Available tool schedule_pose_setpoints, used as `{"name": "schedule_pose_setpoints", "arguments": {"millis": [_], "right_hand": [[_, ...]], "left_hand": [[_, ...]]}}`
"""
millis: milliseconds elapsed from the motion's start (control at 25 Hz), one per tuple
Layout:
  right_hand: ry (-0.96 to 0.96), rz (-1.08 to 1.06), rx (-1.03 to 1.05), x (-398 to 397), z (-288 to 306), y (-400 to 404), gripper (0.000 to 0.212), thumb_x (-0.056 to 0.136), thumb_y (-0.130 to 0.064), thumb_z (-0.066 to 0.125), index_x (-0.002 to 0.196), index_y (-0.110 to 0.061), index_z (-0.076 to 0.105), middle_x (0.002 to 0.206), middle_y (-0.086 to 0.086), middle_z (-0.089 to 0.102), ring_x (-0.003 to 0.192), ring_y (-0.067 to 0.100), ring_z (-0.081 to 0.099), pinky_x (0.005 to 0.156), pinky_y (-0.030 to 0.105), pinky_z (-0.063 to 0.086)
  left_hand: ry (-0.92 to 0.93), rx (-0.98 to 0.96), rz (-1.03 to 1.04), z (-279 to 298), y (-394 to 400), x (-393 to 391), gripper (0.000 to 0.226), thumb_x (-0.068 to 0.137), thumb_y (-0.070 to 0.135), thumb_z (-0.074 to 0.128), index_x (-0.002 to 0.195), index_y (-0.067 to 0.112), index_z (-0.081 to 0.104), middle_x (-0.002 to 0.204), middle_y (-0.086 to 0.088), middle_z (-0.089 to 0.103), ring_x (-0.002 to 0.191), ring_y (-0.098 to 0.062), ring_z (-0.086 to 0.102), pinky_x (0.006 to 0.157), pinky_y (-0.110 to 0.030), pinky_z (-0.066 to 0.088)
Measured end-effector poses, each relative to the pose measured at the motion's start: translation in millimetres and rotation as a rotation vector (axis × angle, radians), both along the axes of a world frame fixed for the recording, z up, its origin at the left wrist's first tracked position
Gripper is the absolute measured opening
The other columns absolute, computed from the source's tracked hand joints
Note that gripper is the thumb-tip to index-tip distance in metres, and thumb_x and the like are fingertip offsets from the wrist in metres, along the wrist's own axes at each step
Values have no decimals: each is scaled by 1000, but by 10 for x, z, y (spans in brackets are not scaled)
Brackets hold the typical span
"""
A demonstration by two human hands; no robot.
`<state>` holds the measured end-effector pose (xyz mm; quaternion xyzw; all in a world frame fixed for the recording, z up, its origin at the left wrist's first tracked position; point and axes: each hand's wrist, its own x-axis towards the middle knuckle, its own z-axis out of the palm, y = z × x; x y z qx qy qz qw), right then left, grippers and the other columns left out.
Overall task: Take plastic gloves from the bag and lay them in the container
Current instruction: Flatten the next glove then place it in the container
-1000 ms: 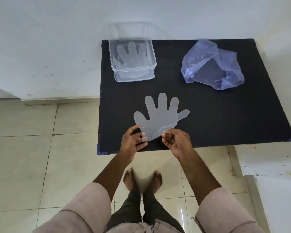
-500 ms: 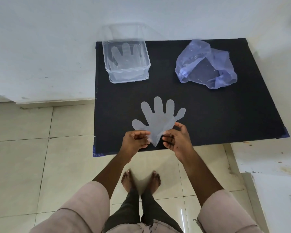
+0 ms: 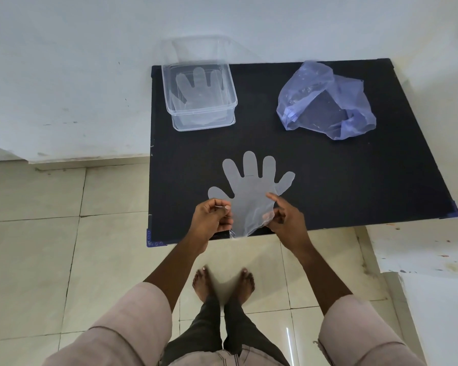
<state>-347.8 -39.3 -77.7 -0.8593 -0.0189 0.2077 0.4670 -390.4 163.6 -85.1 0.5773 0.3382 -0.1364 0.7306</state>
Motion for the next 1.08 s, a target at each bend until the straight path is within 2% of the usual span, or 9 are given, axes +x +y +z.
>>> {"name": "schedule_pose_setpoints", "arguments": {"millis": [120, 240, 360, 560, 640, 760, 880, 1000, 1080], "right_hand": [[-57, -21, -37, -31, -21, 17, 37, 83, 0, 70, 118, -8, 67, 114, 9, 71, 102, 21, 67, 96, 39, 54], [-46, -86, 17, -39, -2, 46, 18, 86, -4, 67, 102, -6, 74, 94, 5, 73, 78, 11, 67, 84, 35, 59], [47, -234, 112, -18, 19, 70, 13, 88, -13, 66, 96, -7, 74, 90, 7, 74, 71, 14, 66, 70, 30, 58], [179, -444, 270, 15, 46, 140, 11, 88, -14, 67, 94, -7, 74, 84, 8, 73, 71, 15, 66, 66, 29, 56], [200, -467, 297, 30, 59, 158, 12, 87, -13, 68, 95, -6, 73, 83, 7, 72, 71, 16, 65, 66, 29, 56], [203, -484, 312, 49, 73, 158, 10, 88, -14, 67, 93, -8, 73, 83, 7, 72, 71, 15, 65, 64, 27, 56], [201, -478, 271, 60, 63, 134, 8, 89, -17, 67, 92, -12, 72, 84, 5, 71, 73, 16, 64, 64, 26, 57], [105, -450, 129, 68, 42, 131, 15, 89, -21, 67, 95, -8, 70, 99, 7, 65, 80, 13, 62, 70, 23, 54], [-21, -429, -4, 86, 60, 144, 13, 88, -22, 67, 91, -9, 67, 111, 7, 55, 83, 11, 58, 80, 22, 52]], "left_hand": [[44, 98, -11, -98, 33, -104, 10, 94, 5, 57, 96, 5, 67, 76, -9, 67, 66, -20, 62, 64, -30, 58], [52, 226, -97, -156, 26, -227, 17, 89, -1, 59, 99, 10, 68, 83, -11, 68, 72, -21, 65, 61, -28, 58], [19, 314, -211, -159, -32, -287, 35, 81, -5, 69, 107, 18, 65, 88, -10, 70, 85, -22, 68, 64, -30, 61], [-40, 270, -238, -191, -140, -271, 59, 77, 1, 78, 128, 24, 57, 87, -12, 72, 84, -25, 71, 67, -33, 62], [-57, 216, -209, -178, -169, -239, 56, 79, 4, 77, 128, 24, 58, 87, -13, 72, 82, -26, 72, 67, -32, 62], [-76, 146, -145, -108, -185, -184, 40, 82, 9, 75, 119, 22, 66, 73, 1, 72, 65, -20, 71, 61, -31, 59], [-98, 124, -106, -42, -170, -141, 23, 87, 22, 69, 109, 15, 73, 72, -5, 72, 57, -17, 65, 56, -28, 56], [-79, 206, -86, 51, -175, -94, 20, 90, 27, 65, 102, 14, 74, 77, -4, 66, 63, -15, 61, 55, -24, 56], [-90, 326, -61, 103, -197, -51, 14, 89, 27, 66, 97, 17, 72, 94, -4, 61, 76, -15, 61, 55, -20, 56]]}}
